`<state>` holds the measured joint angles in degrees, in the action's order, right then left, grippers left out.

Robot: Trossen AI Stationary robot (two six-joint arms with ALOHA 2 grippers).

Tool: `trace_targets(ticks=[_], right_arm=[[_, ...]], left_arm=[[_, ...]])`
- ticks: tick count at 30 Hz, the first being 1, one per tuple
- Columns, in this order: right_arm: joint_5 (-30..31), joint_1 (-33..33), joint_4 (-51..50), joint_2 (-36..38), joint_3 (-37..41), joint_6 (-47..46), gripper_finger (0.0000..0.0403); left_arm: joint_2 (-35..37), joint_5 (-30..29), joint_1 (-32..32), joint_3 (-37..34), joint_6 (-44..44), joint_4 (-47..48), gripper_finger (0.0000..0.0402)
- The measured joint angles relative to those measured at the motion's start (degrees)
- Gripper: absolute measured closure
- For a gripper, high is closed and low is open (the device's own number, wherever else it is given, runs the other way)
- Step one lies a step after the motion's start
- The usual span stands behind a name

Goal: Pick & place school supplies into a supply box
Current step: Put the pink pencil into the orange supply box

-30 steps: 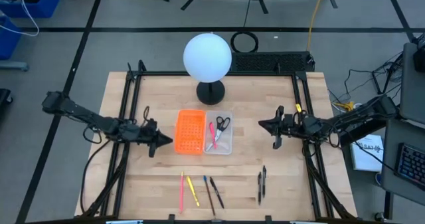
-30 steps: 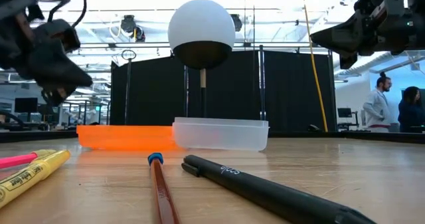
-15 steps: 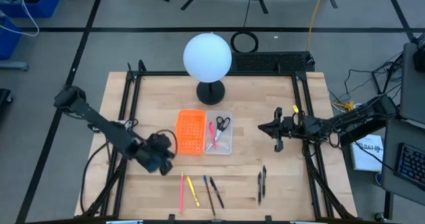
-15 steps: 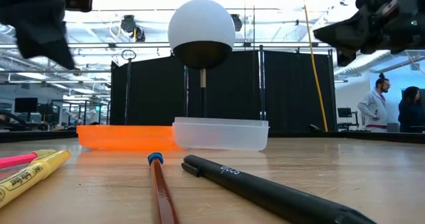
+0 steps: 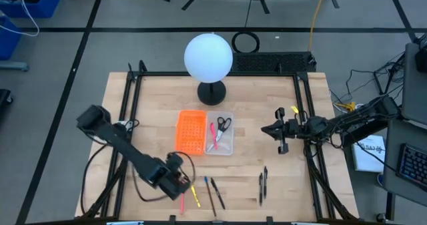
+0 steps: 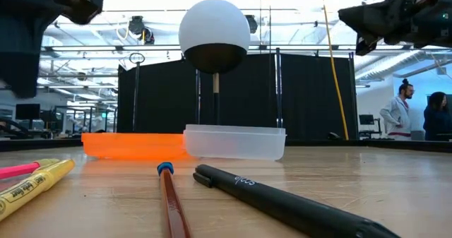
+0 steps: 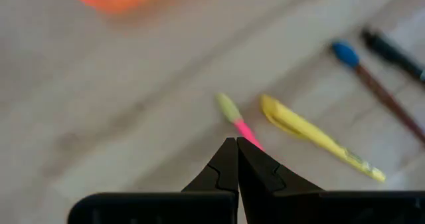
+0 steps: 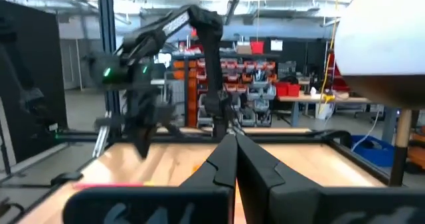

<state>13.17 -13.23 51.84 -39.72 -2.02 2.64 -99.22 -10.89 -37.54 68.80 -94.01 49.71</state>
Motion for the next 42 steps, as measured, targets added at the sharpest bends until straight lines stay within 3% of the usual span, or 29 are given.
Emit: trace_targets(ticks=[5, 11, 17, 29, 42], right_arm=[[-6.24, -0.02, 0.17, 0.0, 0.0, -1.03, 0.0403], [-13.6, -0.04, 0.19, 0.07, 0.0, -1.69, 0.0403], [-13.51, -0.04, -1.39, 0.04, 0.0, -1.93, 0.0403], [-13.52, -0.04, -1.08, 0.04, 0.0, -1.9, 0.0403], [-13.49, -0.04, -1.13, 0.04, 0.0, -1.97, 0.0403]], left_arm=[[-8.51, 5.54, 1.01, 8.68, 1.34, 2.13, 0.0388], [-12.2, 5.93, 2.29, 14.11, -1.59, 7.71, 0.0387], [-12.26, 4.19, 2.62, 14.14, -4.95, 7.43, 0.0371], [-12.26, 3.84, 3.34, 9.07, -9.6, 7.5, 0.0291], [-12.24, 3.59, 3.41, 5.94, -8.66, 7.15, 0.0286]])
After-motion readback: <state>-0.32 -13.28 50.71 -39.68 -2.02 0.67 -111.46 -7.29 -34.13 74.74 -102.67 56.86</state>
